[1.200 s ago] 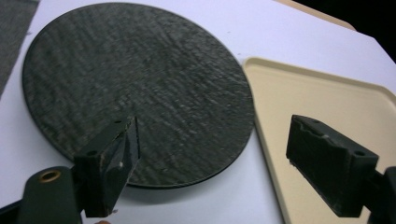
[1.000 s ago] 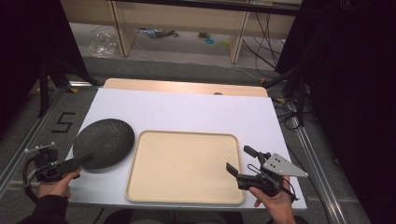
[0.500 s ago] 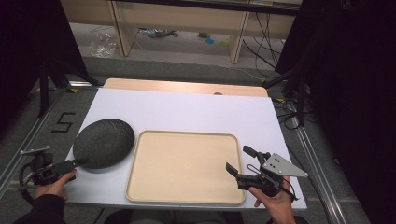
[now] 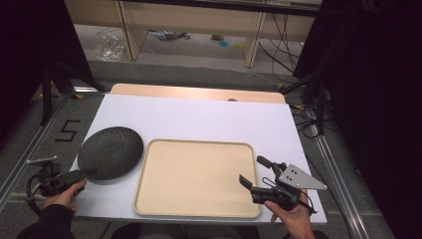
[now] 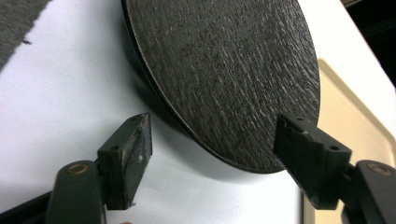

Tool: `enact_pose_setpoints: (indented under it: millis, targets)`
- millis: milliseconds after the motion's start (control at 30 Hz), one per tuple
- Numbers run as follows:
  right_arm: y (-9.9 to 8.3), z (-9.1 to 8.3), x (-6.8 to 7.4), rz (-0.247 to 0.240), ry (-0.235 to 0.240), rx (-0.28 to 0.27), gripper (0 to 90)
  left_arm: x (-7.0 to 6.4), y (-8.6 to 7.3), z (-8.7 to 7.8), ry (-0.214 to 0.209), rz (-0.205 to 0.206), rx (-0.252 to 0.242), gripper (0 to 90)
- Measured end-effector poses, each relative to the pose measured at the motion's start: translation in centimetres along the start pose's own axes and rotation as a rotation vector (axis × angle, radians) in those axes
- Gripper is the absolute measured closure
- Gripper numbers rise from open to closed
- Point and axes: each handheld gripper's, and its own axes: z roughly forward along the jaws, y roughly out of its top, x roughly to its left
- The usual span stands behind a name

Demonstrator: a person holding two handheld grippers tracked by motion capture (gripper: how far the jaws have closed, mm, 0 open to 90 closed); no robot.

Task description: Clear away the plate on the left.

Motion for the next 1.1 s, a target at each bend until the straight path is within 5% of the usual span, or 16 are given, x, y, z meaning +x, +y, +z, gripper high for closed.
enact_pose_setpoints:
  millis: [33,200,367,600,900,1100]
  targets:
    - [0.0,0.1,-0.2,-0.028,-0.010,-0.022,18.6,0.0,0.0,0.1,-0.004,-0.003,0.001,33.4]
    - [0.0,0.1,0.0,-0.022,-0.003,-0.036,20.5,-0.1,0.2,1.0,0.003,0.001,0.016,41.2]
    - [0.1,0.1,0.3,-0.037,0.023,-0.016,21.2,1.2,0.2,1.0,-0.056,-0.137,-0.026,52.4]
    - [0.1,0.3,0.5,-0.034,0.031,-0.027,21.5,2.4,-0.1,1.3,-0.097,-0.255,-0.066,67.7]
    - [0.1,0.3,0.3,-0.053,0.029,-0.038,21.6,3.0,0.0,1.5,-0.136,-0.312,-0.094,75.6]
    - [0.2,0.2,0.5,-0.039,0.048,-0.016,21.8,3.2,0.3,1.1,-0.211,-0.344,-0.138,82.6]
